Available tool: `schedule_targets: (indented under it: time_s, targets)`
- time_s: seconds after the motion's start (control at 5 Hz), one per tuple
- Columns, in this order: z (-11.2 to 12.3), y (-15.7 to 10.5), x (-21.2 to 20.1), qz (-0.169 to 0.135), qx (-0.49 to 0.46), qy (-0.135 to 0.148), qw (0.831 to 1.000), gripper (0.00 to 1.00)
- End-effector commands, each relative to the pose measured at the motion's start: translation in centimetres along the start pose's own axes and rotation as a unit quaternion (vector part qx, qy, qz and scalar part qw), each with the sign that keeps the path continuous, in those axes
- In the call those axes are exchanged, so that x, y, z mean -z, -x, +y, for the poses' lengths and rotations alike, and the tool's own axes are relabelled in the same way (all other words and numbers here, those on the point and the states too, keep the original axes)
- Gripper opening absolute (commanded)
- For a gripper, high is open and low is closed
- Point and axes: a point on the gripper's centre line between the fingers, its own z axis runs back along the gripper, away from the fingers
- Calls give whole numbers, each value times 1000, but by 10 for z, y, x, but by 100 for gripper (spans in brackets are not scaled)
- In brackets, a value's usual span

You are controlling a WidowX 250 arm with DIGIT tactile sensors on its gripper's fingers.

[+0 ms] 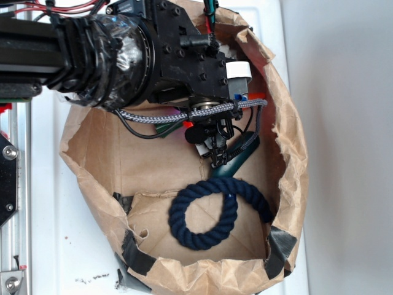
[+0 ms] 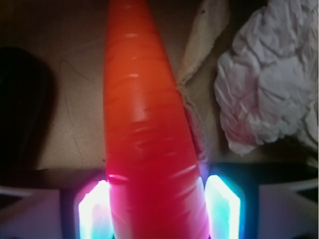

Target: Grab the carrot.

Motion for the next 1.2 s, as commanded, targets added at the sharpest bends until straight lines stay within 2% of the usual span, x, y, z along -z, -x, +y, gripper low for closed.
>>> schedule_targets:
  time_s: [0.0, 0.4, 0.6, 0.8, 1.0]
  targets:
    - [0, 2, -80, -20, 57, 42, 997, 0]
    - [-11, 7, -129, -20, 89, 40, 995, 0]
    - [-20, 6, -150, -19, 100, 57, 993, 0]
    - [-23, 11, -167, -46, 94, 68, 992, 0]
    - [-21, 19, -175, -76, 102, 67, 990, 0]
